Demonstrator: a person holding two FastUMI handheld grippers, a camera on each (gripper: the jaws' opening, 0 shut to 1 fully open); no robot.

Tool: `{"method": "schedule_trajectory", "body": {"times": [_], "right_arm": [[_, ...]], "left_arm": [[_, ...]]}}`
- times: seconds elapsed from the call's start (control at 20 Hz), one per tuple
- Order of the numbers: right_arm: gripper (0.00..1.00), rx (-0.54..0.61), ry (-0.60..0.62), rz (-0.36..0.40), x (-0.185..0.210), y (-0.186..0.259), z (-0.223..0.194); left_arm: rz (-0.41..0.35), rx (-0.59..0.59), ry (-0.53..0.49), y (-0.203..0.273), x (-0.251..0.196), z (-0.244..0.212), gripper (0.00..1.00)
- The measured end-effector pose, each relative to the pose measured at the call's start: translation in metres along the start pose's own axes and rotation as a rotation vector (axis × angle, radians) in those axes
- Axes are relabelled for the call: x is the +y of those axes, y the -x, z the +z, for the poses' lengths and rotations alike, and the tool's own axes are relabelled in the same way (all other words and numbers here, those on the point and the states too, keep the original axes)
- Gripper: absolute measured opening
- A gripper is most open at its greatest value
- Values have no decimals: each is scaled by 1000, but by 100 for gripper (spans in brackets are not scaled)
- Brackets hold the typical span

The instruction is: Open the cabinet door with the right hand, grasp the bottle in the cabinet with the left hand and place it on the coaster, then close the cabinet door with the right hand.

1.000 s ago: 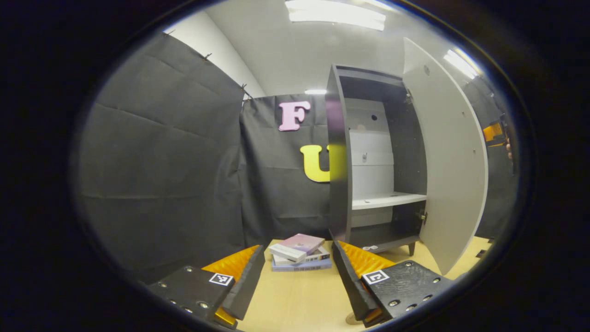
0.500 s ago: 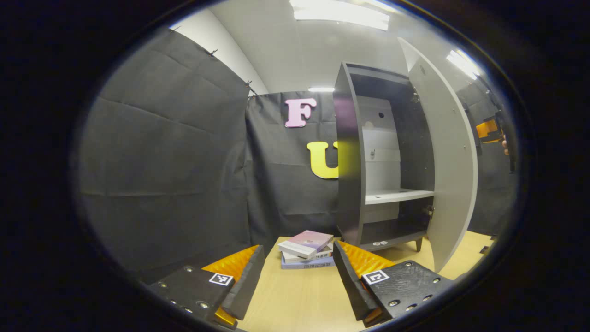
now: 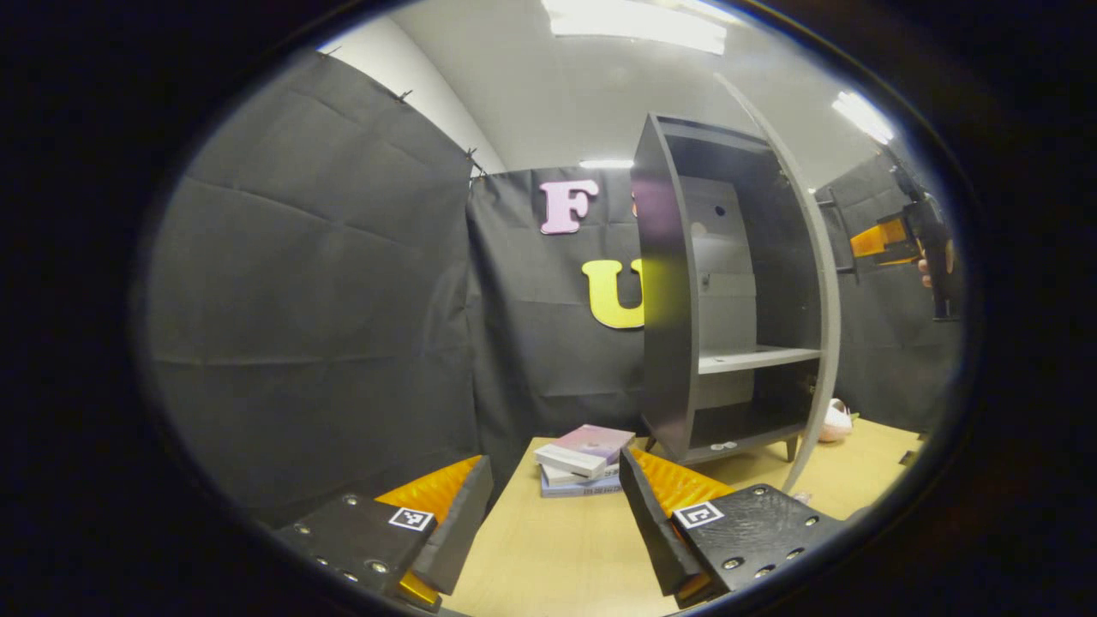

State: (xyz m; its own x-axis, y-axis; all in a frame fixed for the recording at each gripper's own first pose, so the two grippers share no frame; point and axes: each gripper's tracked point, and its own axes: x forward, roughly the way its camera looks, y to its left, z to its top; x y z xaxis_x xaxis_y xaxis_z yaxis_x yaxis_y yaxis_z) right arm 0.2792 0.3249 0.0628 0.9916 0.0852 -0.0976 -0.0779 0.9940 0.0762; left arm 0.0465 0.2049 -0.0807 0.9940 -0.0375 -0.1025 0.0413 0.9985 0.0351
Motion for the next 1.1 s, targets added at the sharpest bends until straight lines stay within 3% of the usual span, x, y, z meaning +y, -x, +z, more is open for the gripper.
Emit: {"method": "schedule_trajectory", "body": {"times": [0.05,0.1,0.2,0.45,0.55,0.65,0.7,0.8,0.85,0.9,0.95,1.1], "right_arm": [[94,2,1,5,3,-1,-2],[94,5,5,8,6,-4,-5],[94,0,10,7,8,-3,-7],[94,7,33,0,6,14,-13],[94,-10,50,5,-2,20,-12],[94,-10,55,6,-15,26,-16],[94,-4,49,8,-21,28,-19],[94,0,39,11,-35,36,-21],[94,-2,36,7,-43,38,-22],[94,-2,34,7,-49,40,-22],[94,1,32,10,-55,43,-23],[94,0,25,10,-74,48,-23]], "left_arm": [[0,-2,2,0,0,0,86],[-1,-1,5,0,0,1,90],[-1,-1,8,-5,0,1,86],[-38,-8,17,-18,-19,11,90],[-47,-15,11,-24,-32,17,86],[-46,-15,6,-27,-44,20,86],[-43,-13,5,-28,-51,22,90],[-50,-9,11,-29,-68,28,86],[-53,-8,10,-28,-76,30,90],[-51,-8,8,-27,-82,33,86],[-49,-9,6,-26,-89,36,90],[-49,-14,-2,-23,-110,47,90]]}}
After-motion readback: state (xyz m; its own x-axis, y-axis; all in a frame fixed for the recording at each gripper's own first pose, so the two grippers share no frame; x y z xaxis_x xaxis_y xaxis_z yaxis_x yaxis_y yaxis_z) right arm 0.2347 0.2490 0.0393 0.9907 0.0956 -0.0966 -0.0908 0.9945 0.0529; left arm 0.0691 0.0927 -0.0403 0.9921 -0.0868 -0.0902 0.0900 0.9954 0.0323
